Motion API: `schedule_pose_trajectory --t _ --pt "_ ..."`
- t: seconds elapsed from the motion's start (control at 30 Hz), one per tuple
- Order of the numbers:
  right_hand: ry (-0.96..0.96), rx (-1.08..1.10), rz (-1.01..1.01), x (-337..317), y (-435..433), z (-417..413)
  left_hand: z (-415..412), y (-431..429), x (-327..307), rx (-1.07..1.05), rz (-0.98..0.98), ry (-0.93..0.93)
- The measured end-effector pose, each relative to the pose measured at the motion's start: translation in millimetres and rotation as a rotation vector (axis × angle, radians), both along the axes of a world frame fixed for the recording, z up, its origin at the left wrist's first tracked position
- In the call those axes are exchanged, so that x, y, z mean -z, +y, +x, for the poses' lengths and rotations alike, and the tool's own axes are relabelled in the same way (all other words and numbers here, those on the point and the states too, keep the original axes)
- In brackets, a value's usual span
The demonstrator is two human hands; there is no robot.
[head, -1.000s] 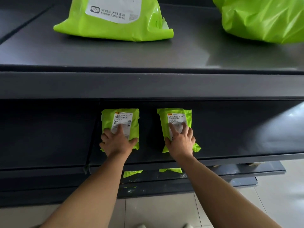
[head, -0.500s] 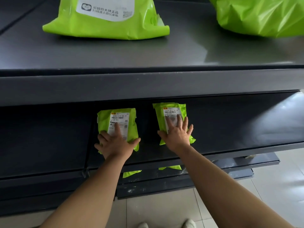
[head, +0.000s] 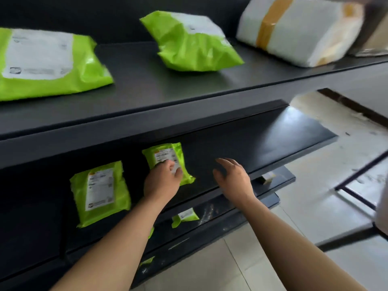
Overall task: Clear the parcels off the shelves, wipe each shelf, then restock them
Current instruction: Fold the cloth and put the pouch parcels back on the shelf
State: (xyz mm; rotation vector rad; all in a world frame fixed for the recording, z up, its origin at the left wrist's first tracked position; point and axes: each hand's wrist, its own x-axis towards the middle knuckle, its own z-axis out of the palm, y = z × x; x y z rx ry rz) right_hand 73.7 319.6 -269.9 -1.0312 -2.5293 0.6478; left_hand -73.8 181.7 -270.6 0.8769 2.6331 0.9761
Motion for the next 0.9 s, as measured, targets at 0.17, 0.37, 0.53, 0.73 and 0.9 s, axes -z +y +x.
schedule_pose_trajectory --t 0.17,0.37,0.53,0.73,0.9 --pt "0.027 0.212 0.022 -20 38 94 72 66 -19 0.202 0.088 -0.002" --pt "0.089 0.479 -0.009 -30 79 240 193 149 -32 0.415 0.113 -0.071" --pt "0.084 0.652 -0.03 -33 108 368 316 215 -34 0.595 0.121 -0.108" --pt "0.061 0.8 -0.013 -32 136 503 453 279 -25 0.765 0.121 -0.134" --pt "0.066 0.927 -0.012 -28 147 593 547 314 -19 0.891 0.12 -0.131"
